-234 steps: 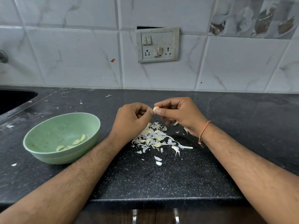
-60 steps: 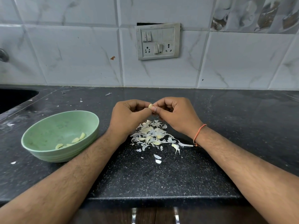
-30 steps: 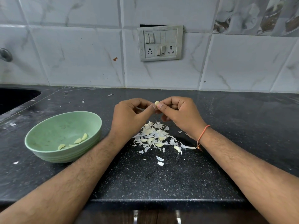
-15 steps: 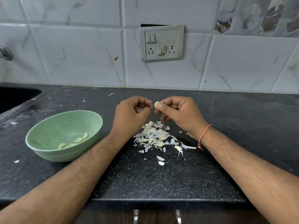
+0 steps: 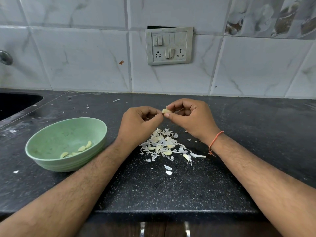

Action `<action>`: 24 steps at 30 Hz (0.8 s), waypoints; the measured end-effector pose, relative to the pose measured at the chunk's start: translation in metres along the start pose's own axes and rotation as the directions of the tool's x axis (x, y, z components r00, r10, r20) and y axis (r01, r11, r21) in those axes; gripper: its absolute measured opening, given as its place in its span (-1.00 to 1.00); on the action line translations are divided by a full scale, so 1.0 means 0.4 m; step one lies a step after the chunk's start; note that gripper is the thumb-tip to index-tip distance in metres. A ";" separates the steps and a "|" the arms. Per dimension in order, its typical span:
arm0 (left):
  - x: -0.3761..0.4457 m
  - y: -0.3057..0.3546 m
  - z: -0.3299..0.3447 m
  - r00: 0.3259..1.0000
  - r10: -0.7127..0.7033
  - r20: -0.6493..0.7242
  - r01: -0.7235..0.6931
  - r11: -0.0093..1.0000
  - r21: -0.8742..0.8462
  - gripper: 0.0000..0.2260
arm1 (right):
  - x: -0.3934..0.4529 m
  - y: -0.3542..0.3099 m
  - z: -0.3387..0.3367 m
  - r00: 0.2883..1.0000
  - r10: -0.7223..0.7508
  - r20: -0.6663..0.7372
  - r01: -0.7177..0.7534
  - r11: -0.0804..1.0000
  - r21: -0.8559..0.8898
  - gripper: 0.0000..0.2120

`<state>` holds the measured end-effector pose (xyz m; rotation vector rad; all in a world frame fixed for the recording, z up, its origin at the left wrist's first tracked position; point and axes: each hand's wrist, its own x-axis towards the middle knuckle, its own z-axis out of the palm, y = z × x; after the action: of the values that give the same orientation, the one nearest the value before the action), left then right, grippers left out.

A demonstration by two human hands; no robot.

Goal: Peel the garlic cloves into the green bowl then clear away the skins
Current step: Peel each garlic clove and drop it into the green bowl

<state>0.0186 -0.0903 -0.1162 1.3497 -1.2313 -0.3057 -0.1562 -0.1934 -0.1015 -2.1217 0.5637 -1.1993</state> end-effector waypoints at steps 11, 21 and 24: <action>-0.008 0.008 -0.008 0.999 0.032 0.008 -0.033 0.998 0.057 -0.86 | -0.003 -0.006 0.000 0.987 -0.156 0.035 0.159 0.981 -0.115 -0.84; -0.005 0.003 -0.012 0.999 0.027 0.027 -0.029 0.997 0.072 -0.92 | 0.002 -0.005 -0.015 0.977 -0.180 0.113 0.193 0.975 -0.110 -0.79; -0.006 0.002 -0.013 0.999 0.029 0.032 -0.031 0.997 0.076 -0.93 | 0.004 -0.004 -0.021 0.975 -0.173 0.140 0.187 0.978 -0.097 -0.77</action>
<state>0.0214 -0.0855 -0.1155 1.3950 -1.2990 -0.2620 -0.1625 -0.1960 -0.0963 -2.3672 0.3925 -1.1362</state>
